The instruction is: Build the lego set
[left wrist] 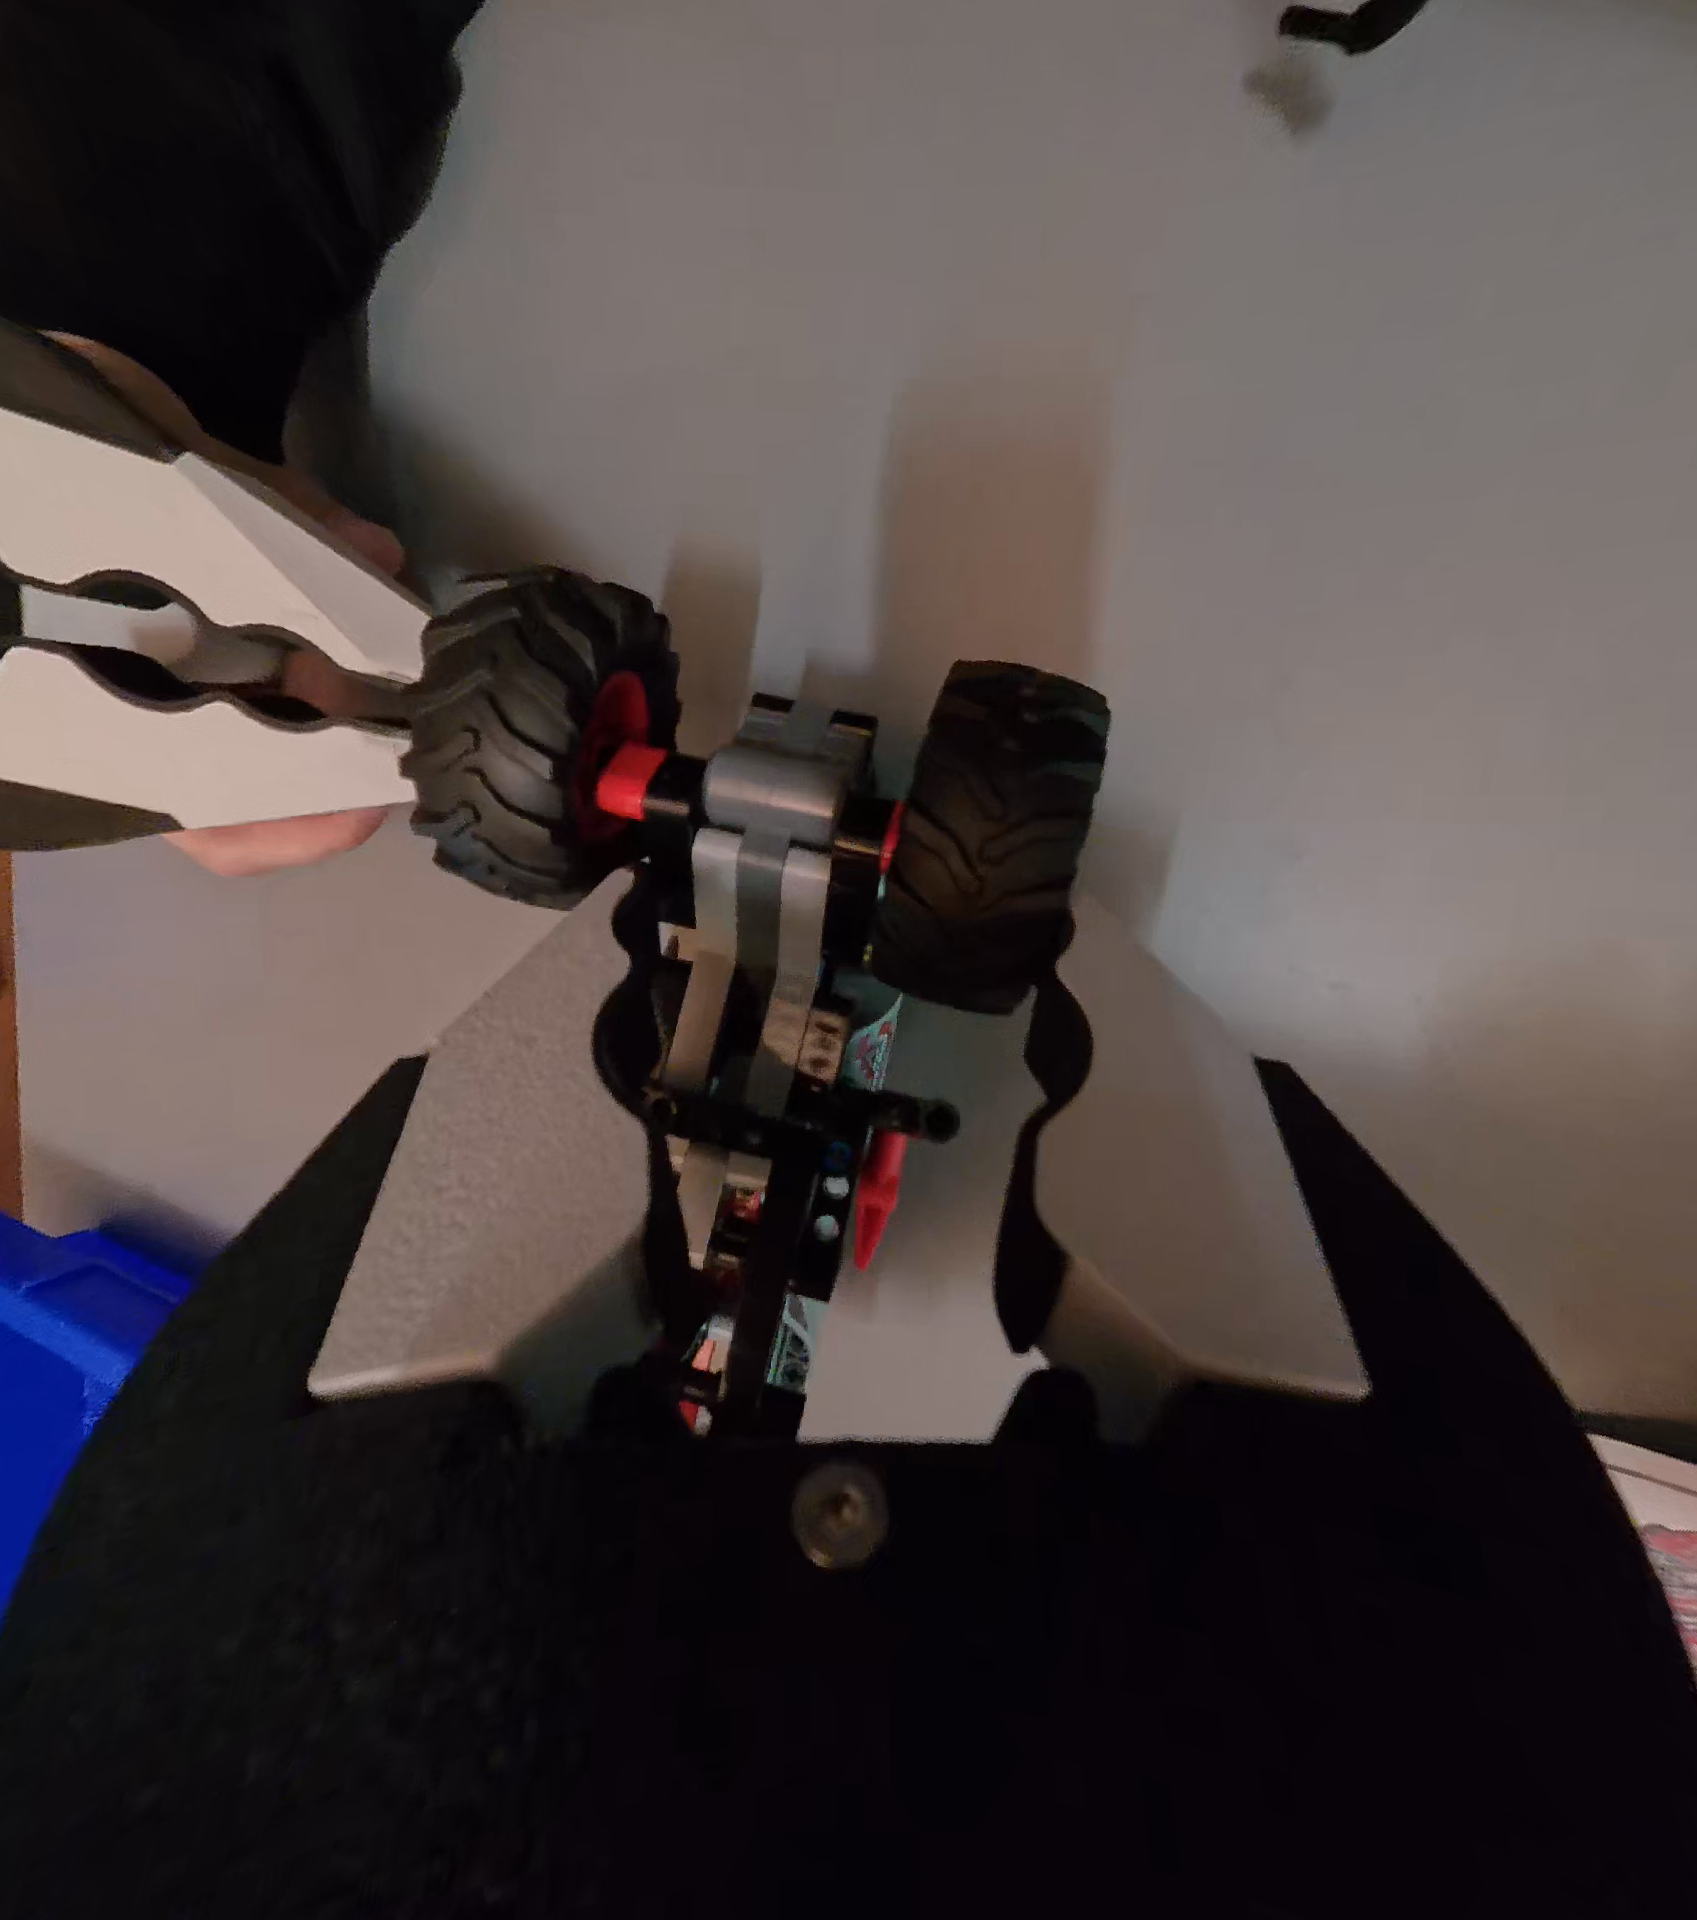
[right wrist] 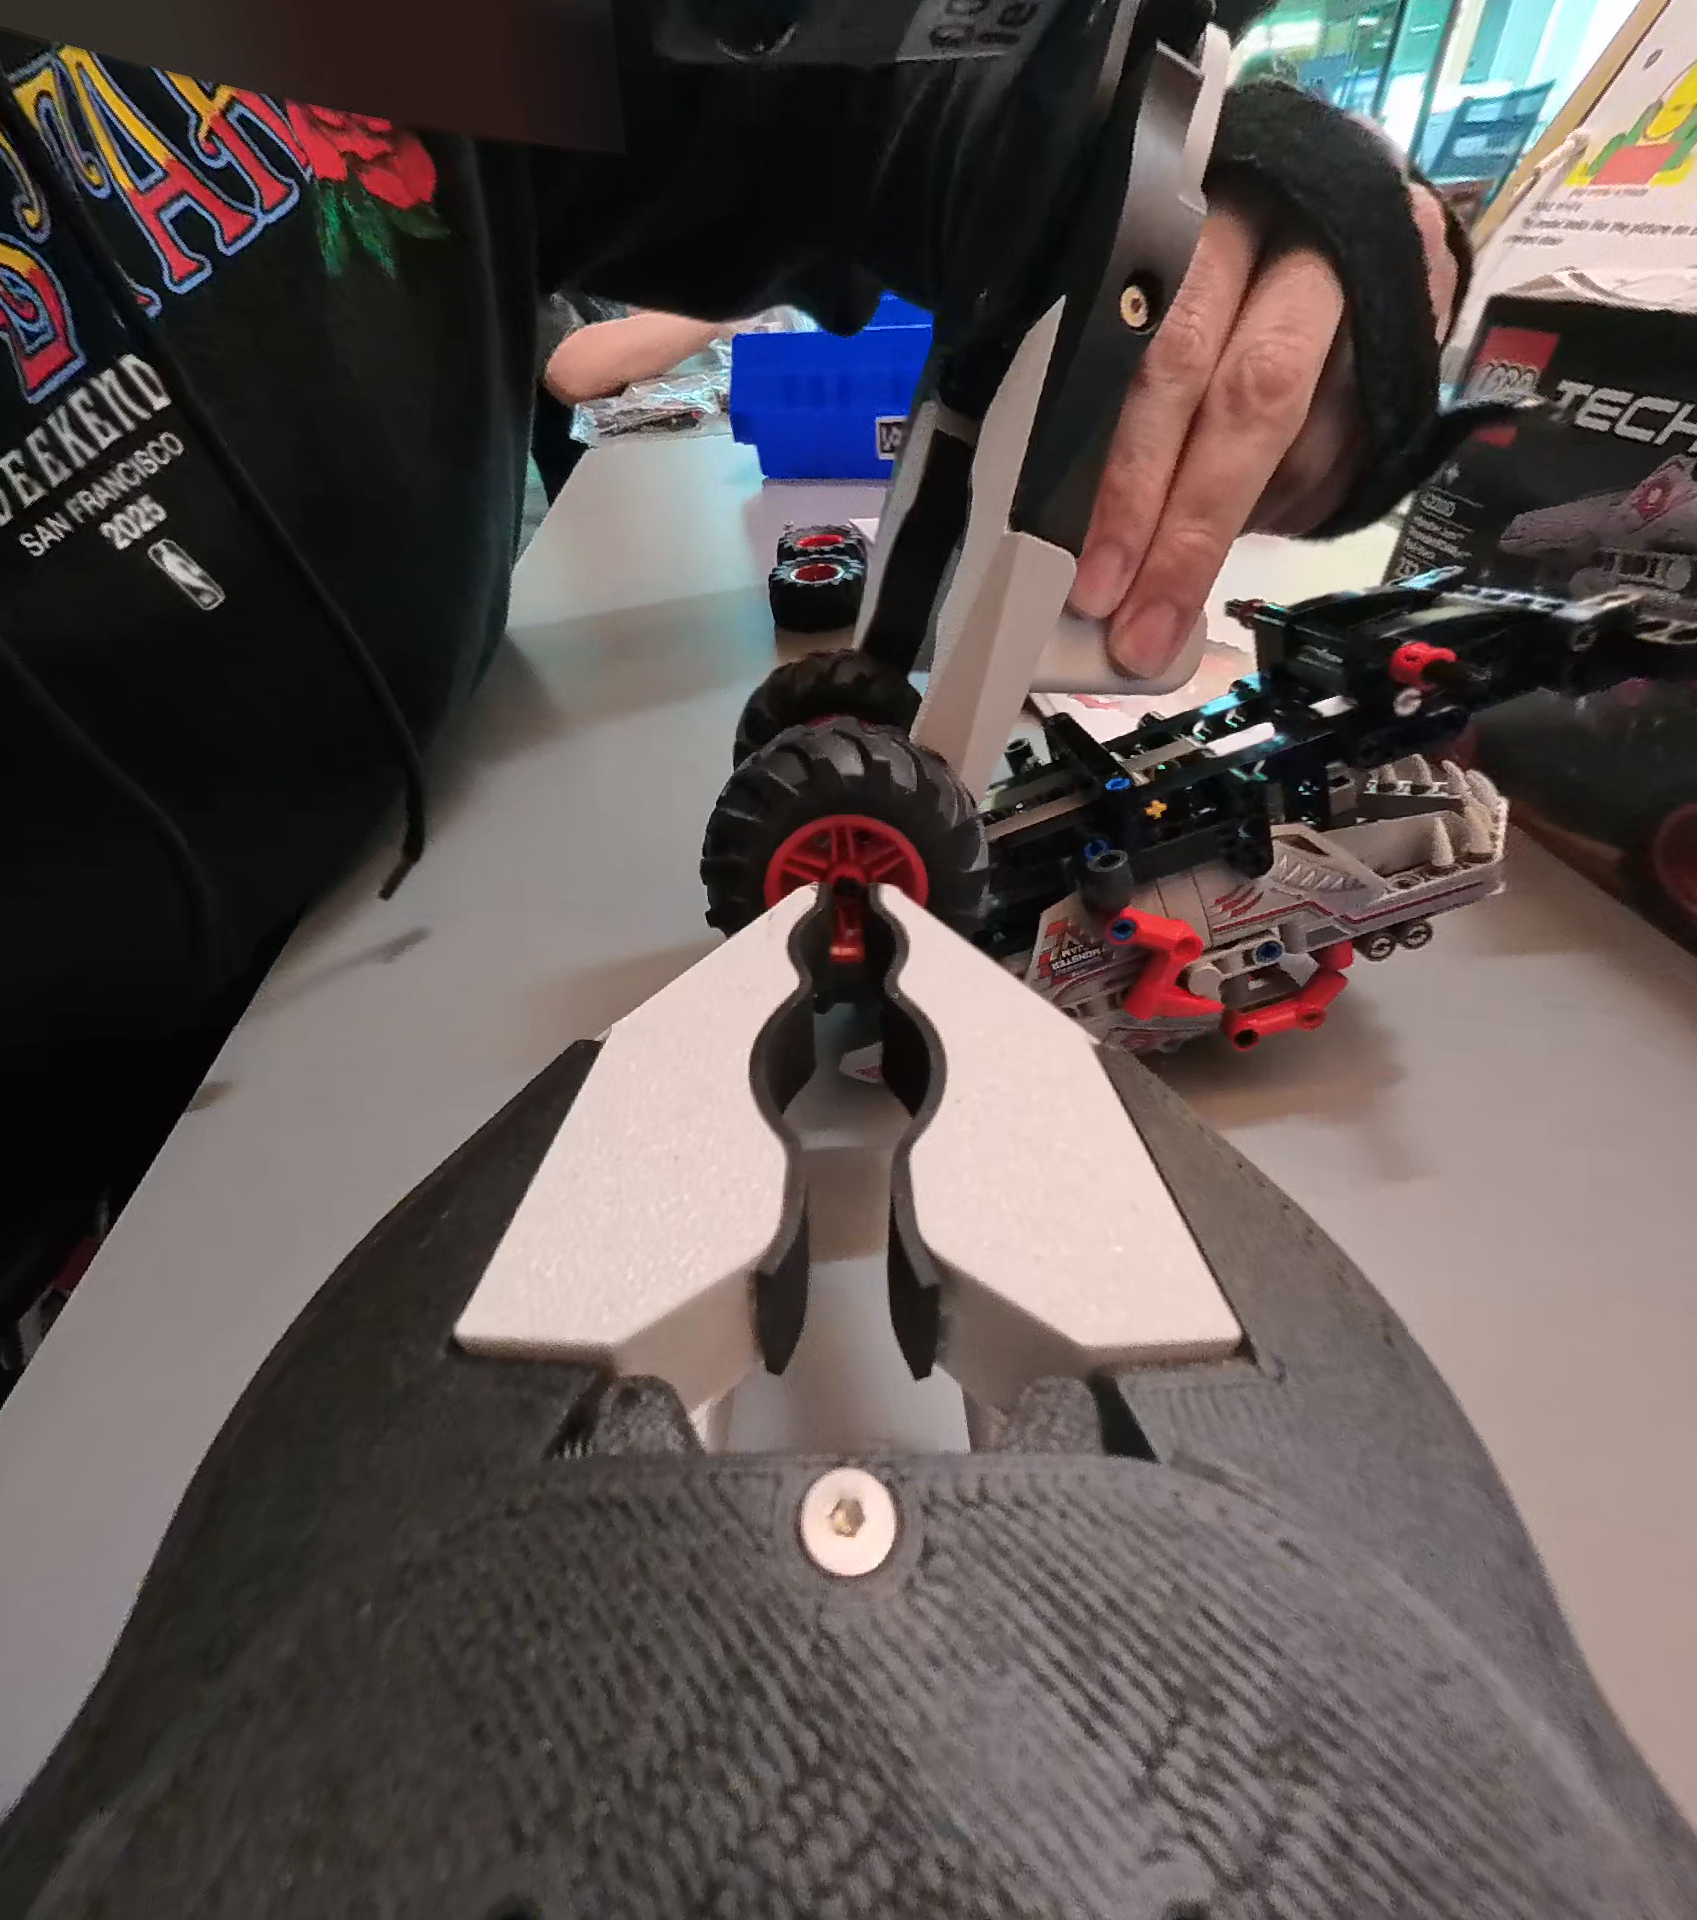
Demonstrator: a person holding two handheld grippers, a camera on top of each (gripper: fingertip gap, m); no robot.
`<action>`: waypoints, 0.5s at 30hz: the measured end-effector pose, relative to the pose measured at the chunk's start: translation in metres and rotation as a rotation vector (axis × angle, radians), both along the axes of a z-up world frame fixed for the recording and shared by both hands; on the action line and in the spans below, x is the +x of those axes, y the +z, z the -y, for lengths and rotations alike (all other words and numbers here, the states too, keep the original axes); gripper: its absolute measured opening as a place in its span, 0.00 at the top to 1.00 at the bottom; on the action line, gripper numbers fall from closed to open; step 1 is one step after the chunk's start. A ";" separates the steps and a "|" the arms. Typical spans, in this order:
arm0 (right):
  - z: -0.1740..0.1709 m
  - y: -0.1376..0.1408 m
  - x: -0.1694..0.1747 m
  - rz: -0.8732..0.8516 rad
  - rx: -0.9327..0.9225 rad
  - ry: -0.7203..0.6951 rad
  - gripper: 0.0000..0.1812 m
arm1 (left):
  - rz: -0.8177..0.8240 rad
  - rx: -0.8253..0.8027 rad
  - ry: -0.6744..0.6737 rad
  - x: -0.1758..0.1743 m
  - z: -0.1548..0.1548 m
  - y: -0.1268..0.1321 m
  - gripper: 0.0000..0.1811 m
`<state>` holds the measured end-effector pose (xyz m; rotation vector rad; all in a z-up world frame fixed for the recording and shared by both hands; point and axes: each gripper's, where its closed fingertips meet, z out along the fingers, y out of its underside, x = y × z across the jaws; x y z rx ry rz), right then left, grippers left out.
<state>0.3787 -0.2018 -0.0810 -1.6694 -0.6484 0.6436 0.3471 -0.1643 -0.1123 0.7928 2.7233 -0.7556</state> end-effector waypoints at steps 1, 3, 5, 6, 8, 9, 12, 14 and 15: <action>-0.001 0.000 0.004 0.005 0.006 -0.020 0.95 | -0.006 0.007 0.013 0.001 0.001 0.000 0.62; 0.001 0.005 0.009 0.011 0.042 -0.061 0.88 | -0.014 0.017 0.045 0.002 0.002 0.000 0.62; 0.003 0.012 0.016 -0.015 0.080 -0.100 0.75 | -0.008 0.025 0.070 0.002 0.002 0.000 0.61; 0.004 0.016 0.017 -0.036 0.088 -0.110 0.71 | -0.005 0.030 0.084 0.000 0.002 0.000 0.60; 0.002 0.021 0.016 -0.046 0.118 -0.141 0.65 | 0.013 0.048 0.104 -0.004 0.000 -0.001 0.57; 0.001 0.021 0.013 -0.045 0.122 -0.148 0.63 | 0.025 0.058 0.115 -0.007 -0.002 -0.001 0.56; -0.008 0.012 0.005 -0.028 0.077 -0.179 0.60 | 0.018 0.068 0.200 -0.018 -0.009 0.005 0.53; -0.015 0.015 -0.004 -0.038 0.076 -0.201 0.56 | -0.023 0.037 0.311 -0.025 -0.014 0.013 0.53; -0.017 0.019 -0.009 -0.043 0.079 -0.214 0.57 | -0.049 0.004 0.401 -0.026 -0.017 0.018 0.53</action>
